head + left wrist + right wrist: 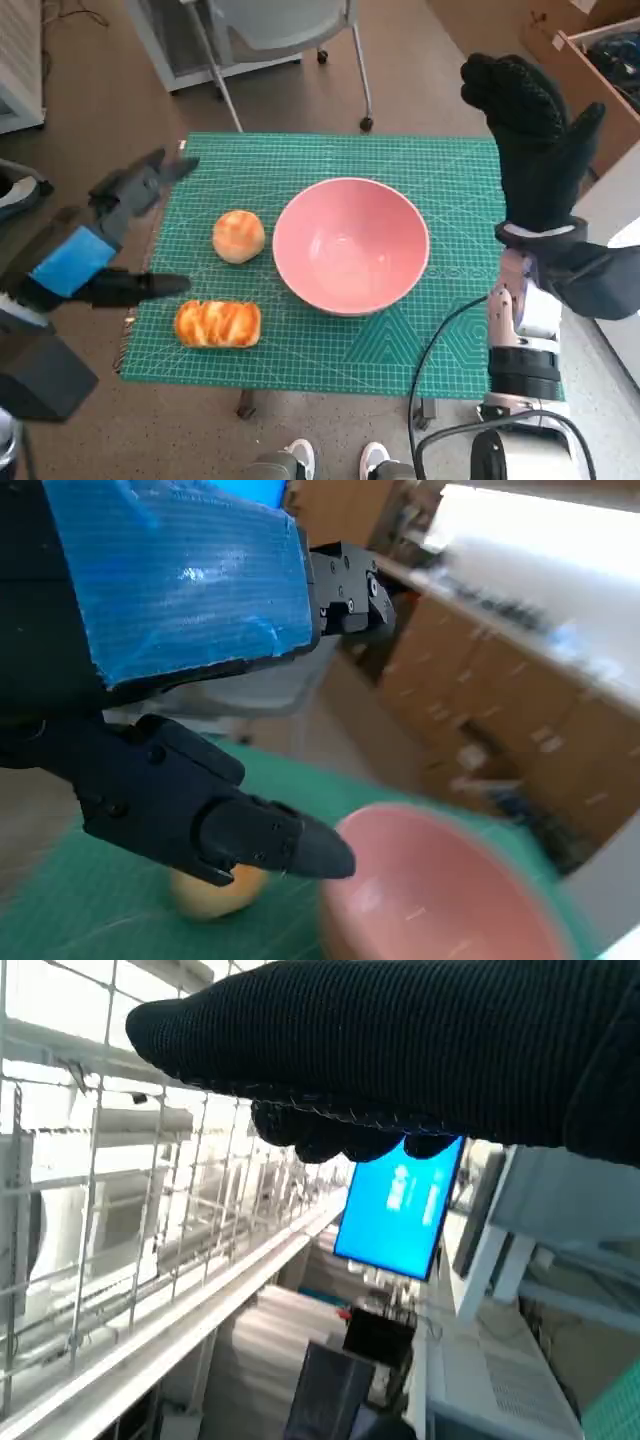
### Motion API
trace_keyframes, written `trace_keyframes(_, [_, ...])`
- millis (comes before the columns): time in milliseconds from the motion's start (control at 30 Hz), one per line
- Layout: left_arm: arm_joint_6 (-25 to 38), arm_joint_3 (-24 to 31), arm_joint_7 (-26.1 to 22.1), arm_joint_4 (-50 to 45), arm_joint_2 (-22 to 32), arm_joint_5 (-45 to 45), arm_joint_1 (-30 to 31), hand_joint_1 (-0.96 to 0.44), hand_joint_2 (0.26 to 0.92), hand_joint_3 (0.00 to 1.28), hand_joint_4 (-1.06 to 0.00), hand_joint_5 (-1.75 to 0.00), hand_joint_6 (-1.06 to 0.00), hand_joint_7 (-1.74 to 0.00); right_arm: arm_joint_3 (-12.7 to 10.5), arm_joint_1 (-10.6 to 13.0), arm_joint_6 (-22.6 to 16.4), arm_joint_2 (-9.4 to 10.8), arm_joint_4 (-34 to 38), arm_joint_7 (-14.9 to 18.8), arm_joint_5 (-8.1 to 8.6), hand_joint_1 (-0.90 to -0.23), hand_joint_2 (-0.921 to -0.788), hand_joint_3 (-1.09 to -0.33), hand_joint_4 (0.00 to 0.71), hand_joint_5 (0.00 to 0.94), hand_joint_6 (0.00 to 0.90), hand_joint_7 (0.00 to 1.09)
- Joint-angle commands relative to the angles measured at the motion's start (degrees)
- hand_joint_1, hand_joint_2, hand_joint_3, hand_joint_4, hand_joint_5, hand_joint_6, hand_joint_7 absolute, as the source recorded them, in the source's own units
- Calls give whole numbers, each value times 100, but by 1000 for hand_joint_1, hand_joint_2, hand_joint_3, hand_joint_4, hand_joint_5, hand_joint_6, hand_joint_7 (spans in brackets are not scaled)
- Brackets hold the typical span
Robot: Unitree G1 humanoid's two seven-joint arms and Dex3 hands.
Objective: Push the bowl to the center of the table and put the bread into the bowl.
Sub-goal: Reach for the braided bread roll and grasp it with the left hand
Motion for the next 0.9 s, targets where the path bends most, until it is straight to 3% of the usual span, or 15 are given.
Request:
trace_keyframes(33, [205,-10,-319,-368,238,53,307,-384,759,21,-119,-25,-79,-440,27,-30,108,31,187,-20,49,-523,-921,-540,336,7,290,371])
trace_keyframes(333, [10,-234,-559,-394,344,277,755,-352,743,1,-147,-3,-233,-169,98,-84,119,97,260,30,92,-525,-921,-543,341,7,297,359])
trace_keyframes(900, [-219,-1224,-322,427,104,1098,804,-386,761,4,-191,-3,-316,-74,136,-41,157,170,280,215,278,-536,-921,-537,353,8,310,337])
